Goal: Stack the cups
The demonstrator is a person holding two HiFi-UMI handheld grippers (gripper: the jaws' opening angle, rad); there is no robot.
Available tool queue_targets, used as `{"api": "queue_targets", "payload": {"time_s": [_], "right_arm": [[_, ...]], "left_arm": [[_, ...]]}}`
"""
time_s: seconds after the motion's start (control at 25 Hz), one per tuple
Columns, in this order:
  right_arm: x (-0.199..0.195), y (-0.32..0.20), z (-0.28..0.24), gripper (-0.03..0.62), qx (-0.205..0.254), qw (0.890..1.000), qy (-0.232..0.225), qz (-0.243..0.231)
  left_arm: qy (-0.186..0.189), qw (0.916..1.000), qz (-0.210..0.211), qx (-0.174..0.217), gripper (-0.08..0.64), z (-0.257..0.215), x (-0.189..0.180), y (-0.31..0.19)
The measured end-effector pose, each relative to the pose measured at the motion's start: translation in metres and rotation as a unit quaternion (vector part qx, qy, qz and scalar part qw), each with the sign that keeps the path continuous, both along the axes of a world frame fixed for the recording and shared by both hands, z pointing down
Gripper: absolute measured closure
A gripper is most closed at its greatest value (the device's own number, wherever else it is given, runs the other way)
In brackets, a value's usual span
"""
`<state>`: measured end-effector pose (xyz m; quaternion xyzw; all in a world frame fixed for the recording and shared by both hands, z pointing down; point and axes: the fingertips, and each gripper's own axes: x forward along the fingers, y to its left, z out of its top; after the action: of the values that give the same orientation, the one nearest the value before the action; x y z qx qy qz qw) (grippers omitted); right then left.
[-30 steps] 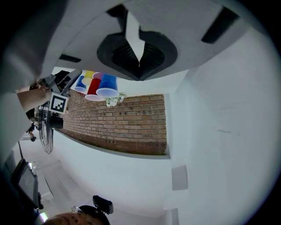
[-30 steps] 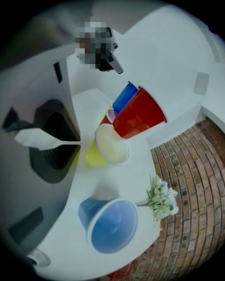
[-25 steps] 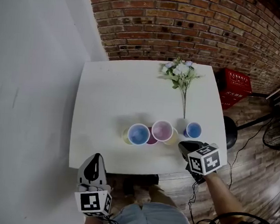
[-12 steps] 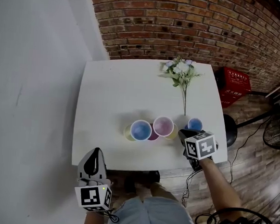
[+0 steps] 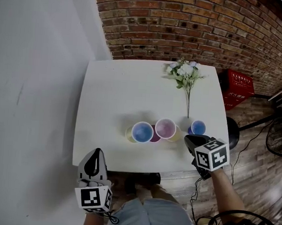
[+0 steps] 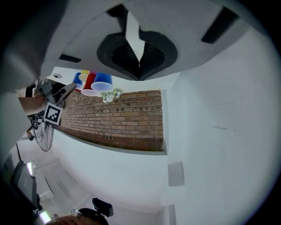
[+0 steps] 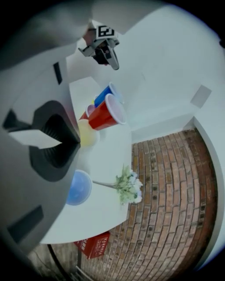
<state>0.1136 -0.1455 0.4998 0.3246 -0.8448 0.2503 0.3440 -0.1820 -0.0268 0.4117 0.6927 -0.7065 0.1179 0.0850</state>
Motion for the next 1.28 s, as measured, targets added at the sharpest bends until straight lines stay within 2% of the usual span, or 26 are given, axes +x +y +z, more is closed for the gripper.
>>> {"api": "queue_targets", "payload": {"time_s": [0.12,0.24,0.48,0.56,0.64,0.8,0.96,1.08,1.28], "right_arm": [[0.003,-0.008,-0.044,0.583,0.046,0.998,-0.028,-0.011],[0.011,-0.034,-0.061,0.558,0.073,0.997,-0.026,-0.002],[0.08,-0.066,-0.047,0.534,0.075,0.991,-0.021,0.11],[0.097,-0.067,-0.036,0.496,0.06,0.992,-0.001,0.108],[0.102,-0.067,-0.02,0.463,0.026,0.995,0.015,0.092],[0.094,-0.072,-0.012,0.465,-0.017,0.997,0.01,0.073],[0.092,-0.076,0.007,0.465,-0.036,0.997,0.049,0.054],[0.093,-0.075,0.02,0.468,-0.054,0.995,0.062,0.051],[0.097,-0.077,0.034,0.517,-0.064,0.993,0.09,0.051]], "left_arm": [[0.002,1.0,0.0,-0.001,0.551,-0.001,0.0,-0.001],[0.001,1.0,0.005,0.001,0.551,-0.006,0.003,-0.003],[-0.005,0.9999,-0.011,0.002,0.551,-0.009,-0.007,0.009],[-0.005,0.9998,-0.017,-0.001,0.551,-0.007,-0.01,0.011],[-0.005,0.9998,-0.016,-0.007,0.551,-0.004,-0.009,0.012],[-0.01,0.9999,-0.003,-0.01,0.551,-0.003,0.003,0.008],[-0.011,0.9999,0.003,-0.01,0.551,-0.004,0.011,0.006],[-0.011,0.9999,0.004,-0.01,0.551,-0.003,0.012,0.006],[-0.011,0.9998,-0.002,-0.015,0.551,-0.002,0.008,0.008]]}}
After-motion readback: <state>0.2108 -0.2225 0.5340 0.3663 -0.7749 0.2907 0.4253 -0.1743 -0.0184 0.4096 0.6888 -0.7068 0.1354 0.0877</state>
